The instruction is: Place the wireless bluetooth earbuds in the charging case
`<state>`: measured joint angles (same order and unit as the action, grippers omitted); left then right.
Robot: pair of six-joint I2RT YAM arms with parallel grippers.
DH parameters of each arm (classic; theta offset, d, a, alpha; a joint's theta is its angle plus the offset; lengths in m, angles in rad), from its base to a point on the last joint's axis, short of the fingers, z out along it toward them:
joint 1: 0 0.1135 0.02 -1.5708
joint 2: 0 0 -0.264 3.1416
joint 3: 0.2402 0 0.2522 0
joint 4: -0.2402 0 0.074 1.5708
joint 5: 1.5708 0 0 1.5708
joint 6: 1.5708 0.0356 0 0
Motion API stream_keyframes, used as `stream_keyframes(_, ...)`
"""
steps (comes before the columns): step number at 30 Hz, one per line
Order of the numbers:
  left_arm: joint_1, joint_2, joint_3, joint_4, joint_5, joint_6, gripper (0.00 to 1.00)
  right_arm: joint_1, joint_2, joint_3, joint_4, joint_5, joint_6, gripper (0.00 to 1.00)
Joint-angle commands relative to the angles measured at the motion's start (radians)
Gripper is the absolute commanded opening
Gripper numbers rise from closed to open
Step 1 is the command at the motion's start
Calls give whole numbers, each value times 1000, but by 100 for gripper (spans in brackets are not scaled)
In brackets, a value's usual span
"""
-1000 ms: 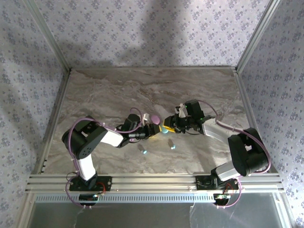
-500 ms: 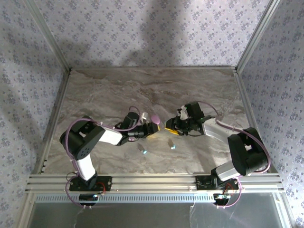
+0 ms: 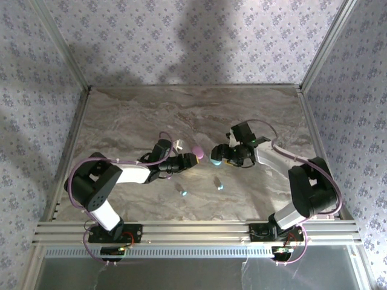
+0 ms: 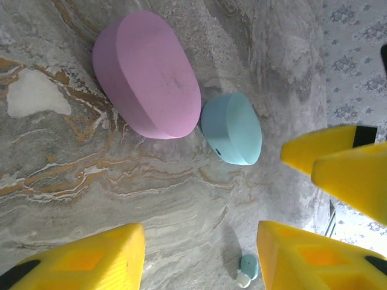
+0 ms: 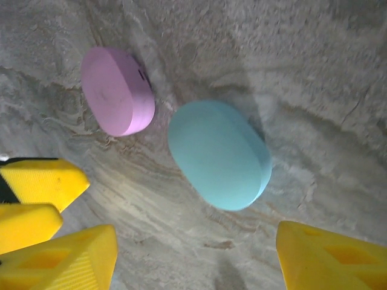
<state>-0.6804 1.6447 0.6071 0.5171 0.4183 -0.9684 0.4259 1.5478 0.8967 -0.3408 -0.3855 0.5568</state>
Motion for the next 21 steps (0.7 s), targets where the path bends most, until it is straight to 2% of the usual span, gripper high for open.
stream_keyframes(1,4,-26,3,-21,-9,20,54,0,63,59,-61,45,-86,73)
stream_keyframes(6,5,-37,-4,-30,-12,23,55,37,135,106,-64,13,-109,72)
stream_keyframes(17,9,-71,-27,-37,-28,31,55,167,125,88,14,-42,-57,71)
stream_keyframes(21,18,-103,-43,-47,-41,41,55,183,151,113,51,-74,-41,70)
